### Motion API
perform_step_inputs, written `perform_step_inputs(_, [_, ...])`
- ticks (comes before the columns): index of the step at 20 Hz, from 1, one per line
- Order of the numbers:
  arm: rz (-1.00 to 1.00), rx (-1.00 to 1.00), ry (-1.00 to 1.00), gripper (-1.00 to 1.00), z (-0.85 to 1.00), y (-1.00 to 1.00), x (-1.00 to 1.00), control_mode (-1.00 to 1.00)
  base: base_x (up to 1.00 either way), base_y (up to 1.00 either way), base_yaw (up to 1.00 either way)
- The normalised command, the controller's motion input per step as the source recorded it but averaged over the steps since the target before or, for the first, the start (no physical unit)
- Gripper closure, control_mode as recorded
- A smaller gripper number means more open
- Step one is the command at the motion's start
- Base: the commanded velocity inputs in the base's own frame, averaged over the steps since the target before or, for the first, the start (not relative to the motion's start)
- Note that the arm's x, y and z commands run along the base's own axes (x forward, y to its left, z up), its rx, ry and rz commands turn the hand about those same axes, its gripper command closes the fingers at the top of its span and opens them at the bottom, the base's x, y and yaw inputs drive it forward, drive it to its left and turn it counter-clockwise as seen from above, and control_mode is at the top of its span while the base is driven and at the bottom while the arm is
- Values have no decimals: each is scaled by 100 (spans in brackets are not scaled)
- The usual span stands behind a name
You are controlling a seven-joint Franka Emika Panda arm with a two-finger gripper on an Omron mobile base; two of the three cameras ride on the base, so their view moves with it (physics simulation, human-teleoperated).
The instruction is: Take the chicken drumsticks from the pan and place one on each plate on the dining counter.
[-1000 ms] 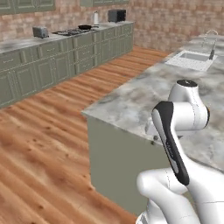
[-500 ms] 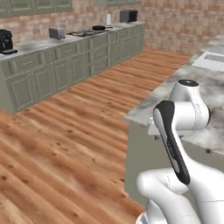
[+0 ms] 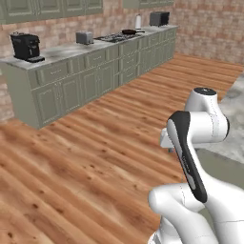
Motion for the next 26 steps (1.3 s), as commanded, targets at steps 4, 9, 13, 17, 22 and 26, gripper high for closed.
perform_step_inputs(4, [0,0,0,-100,0,0,0,100,100,100,-36])
perform_step_inputs(9, [0,0,0,-100,0,0,0,100,100,100,-57])
perform_step_inputs(13, [0,0,0,-100,0,0,0,100,100,99,-60])
perform_step_inputs(17, [0,0,0,-100,0,0,0,100,100,99,-56])
perform_step_inputs(22, [0,0,0,-100,0,0,0,100,100,97,-48])
perform_step_inputs(26, [0,0,0,-100,0,0,0,100,100,94,-28])
